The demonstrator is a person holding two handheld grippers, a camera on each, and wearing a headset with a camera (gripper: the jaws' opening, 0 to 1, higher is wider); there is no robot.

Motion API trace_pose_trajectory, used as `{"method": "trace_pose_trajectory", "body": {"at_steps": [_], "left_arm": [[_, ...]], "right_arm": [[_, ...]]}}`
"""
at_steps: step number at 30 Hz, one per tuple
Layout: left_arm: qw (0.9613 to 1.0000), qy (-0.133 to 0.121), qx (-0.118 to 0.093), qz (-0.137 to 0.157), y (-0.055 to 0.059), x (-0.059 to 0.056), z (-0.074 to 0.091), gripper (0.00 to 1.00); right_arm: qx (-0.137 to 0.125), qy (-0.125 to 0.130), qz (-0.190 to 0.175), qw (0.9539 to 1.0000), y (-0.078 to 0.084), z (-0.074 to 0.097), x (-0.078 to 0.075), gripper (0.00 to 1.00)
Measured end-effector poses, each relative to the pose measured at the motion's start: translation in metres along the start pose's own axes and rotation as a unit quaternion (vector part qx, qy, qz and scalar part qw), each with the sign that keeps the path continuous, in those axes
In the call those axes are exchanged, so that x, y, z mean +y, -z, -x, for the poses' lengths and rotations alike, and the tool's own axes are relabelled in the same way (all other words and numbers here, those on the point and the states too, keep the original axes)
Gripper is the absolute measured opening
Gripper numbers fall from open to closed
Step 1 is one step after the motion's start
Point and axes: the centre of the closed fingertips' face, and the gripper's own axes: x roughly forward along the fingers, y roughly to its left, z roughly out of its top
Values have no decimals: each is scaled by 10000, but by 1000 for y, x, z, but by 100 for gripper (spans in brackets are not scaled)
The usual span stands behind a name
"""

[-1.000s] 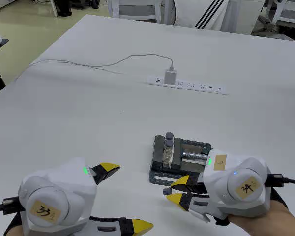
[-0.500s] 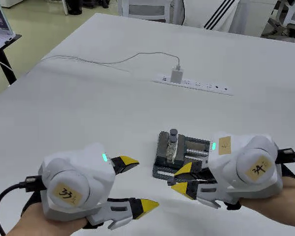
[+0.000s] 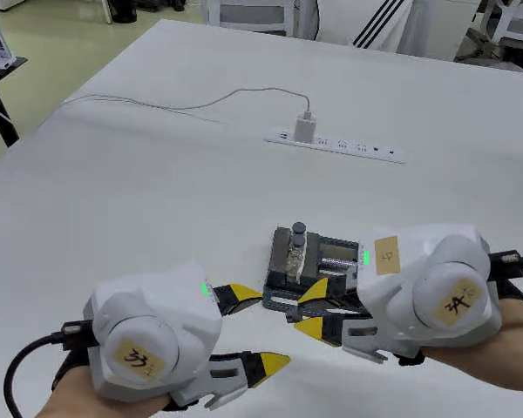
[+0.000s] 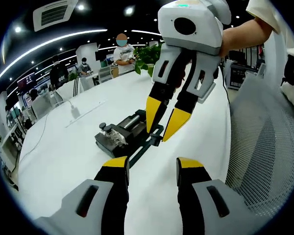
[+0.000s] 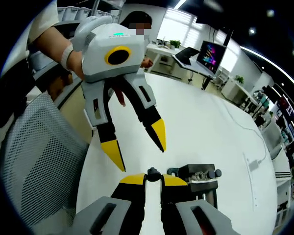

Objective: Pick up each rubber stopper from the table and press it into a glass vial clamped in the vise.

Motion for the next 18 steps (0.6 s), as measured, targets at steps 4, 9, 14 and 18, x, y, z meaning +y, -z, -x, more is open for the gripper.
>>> {"method": "trace_pose_trajectory", "body": {"at_steps": [4,9,14,18], "left_arm": [[9998,11,38,-197,-1,-1,-1,32],[9996,205,-85,-187,-8,-8,-4,27],[9982,415,-32,-425,-9,-15,-9,16],[9974,549,8,-471,-11,-18,-10,14]], "right_arm": [[69,-55,100,9999,0,2,3,6],[267,-116,478,9984,2,3,7,6],[391,-232,757,9961,2,4,13,6],[491,-313,1063,9926,3,4,17,6]]}}
